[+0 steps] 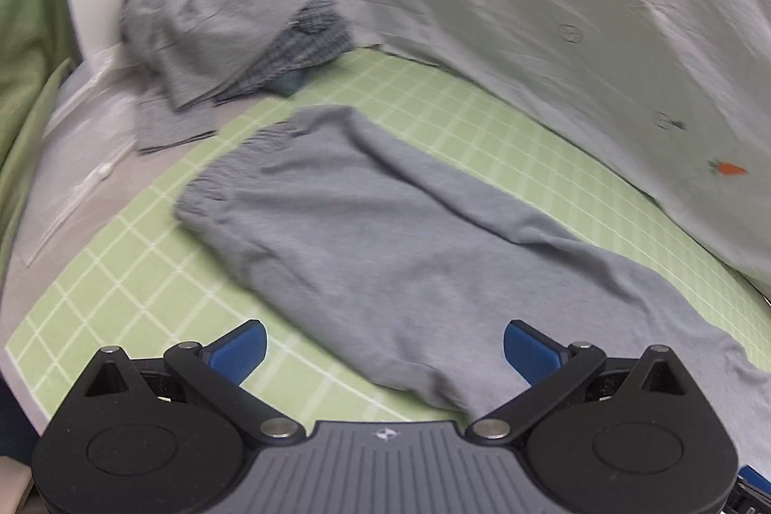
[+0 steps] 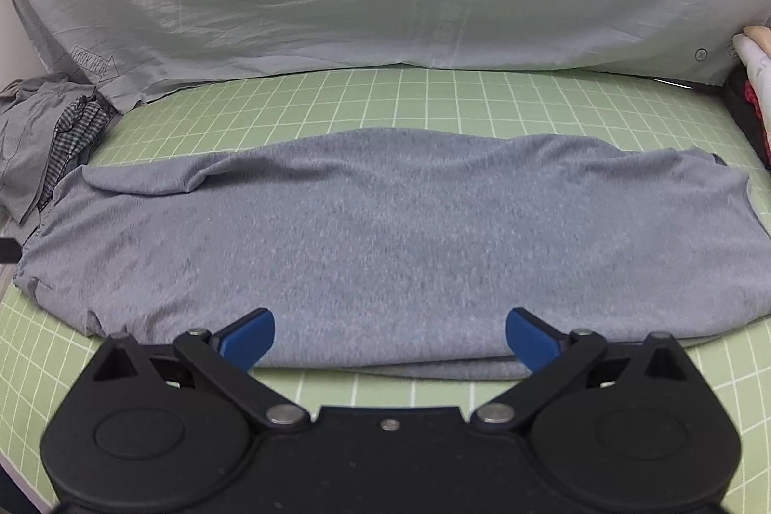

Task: Fold clothes
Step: 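Grasp the elastic waistband with the left gripper and lift it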

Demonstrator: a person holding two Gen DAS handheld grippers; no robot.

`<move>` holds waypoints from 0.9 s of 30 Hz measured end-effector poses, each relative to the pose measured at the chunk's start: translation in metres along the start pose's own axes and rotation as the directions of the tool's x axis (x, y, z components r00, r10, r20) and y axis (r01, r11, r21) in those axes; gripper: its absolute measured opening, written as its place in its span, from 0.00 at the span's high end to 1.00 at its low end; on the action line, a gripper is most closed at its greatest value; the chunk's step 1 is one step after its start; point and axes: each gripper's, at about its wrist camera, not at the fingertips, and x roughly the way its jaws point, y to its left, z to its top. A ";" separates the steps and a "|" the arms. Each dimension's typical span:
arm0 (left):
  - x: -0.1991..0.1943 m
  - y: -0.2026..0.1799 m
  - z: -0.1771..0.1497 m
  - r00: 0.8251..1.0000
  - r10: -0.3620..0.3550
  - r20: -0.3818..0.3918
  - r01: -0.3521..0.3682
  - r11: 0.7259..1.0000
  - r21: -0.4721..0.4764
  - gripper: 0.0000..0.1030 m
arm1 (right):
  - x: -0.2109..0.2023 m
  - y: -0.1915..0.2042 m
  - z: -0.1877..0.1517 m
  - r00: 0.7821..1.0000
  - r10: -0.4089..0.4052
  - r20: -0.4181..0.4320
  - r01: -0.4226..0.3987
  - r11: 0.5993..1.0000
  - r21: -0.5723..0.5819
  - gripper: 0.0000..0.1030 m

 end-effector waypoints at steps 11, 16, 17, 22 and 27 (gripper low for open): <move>0.078 0.109 0.066 0.993 0.063 -0.098 -0.082 0.976 -0.202 0.00 | 0.062 0.064 0.043 0.997 -0.074 -0.036 0.077 0.993 0.091 0.00; 0.117 0.134 0.081 0.986 0.079 -0.144 -0.114 0.959 -0.258 0.01 | 0.082 0.079 0.054 0.989 -0.135 -0.065 0.139 0.988 0.064 0.00; 0.122 0.136 0.081 0.986 0.075 -0.149 -0.113 0.958 -0.263 0.01 | 0.084 0.081 0.053 0.987 -0.143 -0.075 0.147 0.987 0.057 0.00; 0.136 0.141 0.080 0.986 0.056 -0.155 -0.098 0.955 -0.279 0.07 | 0.096 0.085 0.048 0.972 -0.184 -0.145 0.188 0.982 0.017 0.00; 0.139 0.129 0.080 0.987 0.086 -0.137 -0.113 0.972 -0.208 0.17 | 0.101 0.087 0.048 0.966 -0.200 -0.164 0.200 0.980 -0.016 0.00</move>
